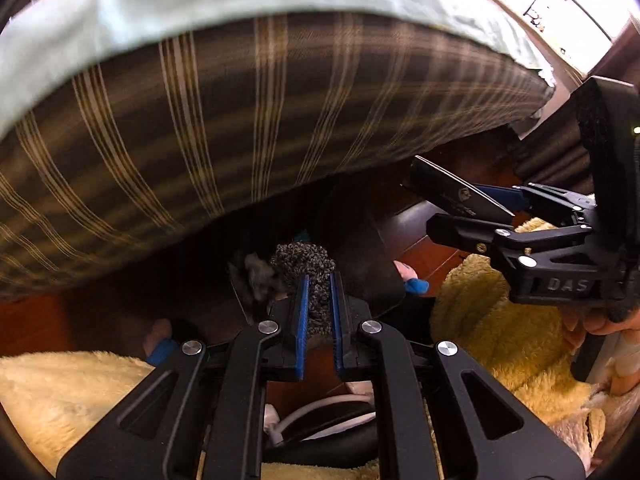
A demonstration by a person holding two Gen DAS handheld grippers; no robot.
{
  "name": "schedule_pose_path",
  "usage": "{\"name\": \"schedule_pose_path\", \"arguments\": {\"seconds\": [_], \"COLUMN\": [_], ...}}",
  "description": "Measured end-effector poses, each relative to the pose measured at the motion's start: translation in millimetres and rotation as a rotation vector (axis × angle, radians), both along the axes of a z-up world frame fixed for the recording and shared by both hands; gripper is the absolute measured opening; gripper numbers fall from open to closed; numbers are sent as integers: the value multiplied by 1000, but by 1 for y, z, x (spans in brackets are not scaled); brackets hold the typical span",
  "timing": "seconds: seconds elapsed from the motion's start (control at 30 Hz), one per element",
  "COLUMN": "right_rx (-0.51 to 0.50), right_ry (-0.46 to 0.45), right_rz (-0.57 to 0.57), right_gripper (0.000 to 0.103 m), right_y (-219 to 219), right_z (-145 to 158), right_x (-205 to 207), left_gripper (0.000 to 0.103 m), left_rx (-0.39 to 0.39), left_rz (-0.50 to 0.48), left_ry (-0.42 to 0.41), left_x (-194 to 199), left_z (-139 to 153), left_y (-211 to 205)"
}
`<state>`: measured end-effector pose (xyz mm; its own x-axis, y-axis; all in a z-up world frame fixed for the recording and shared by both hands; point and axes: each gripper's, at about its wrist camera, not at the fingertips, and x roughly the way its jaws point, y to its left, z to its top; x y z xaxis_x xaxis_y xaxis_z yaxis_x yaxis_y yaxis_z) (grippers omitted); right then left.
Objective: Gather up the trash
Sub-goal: 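Carry the scrunchie and black box down into the black bin, then open both grippers to release the scrunchie and black box into the bin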
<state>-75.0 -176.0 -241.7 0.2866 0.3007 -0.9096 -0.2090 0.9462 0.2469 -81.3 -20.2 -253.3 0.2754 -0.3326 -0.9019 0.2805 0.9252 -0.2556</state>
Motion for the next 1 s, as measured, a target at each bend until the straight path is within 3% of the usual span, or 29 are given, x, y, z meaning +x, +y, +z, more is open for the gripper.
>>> {"name": "schedule_pose_path", "arguments": {"seconds": [0.27,0.47,0.53,0.67,0.73,0.83,1.0], "right_rx": [16,43,45,58,62,56,43], "right_ry": [34,54,43,21,3,-54,-193], "right_rz": [-27,-40,-55,-83,-90,-99,-113], "right_gripper": [78,82,85,88,88,88,88], "right_y": [3,-3,-5,-14,-17,-25,-40], "right_z": [-23,-31,-30,-20,-12,10,64], "right_x": [10,17,16,18,19,22,28], "left_gripper": [11,20,32,46,59,75,89], "left_rx": [11,21,21,18,18,22,25], "left_rz": [-8,18,27,50,67,84,94], "left_ry": [42,53,49,40,34,12,-68], "left_x": [12,13,12,13,14,13,15], "left_z": [-20,-26,-24,-19,-13,-1,36], "left_y": [-4,2,8,18,26,33,39]}}
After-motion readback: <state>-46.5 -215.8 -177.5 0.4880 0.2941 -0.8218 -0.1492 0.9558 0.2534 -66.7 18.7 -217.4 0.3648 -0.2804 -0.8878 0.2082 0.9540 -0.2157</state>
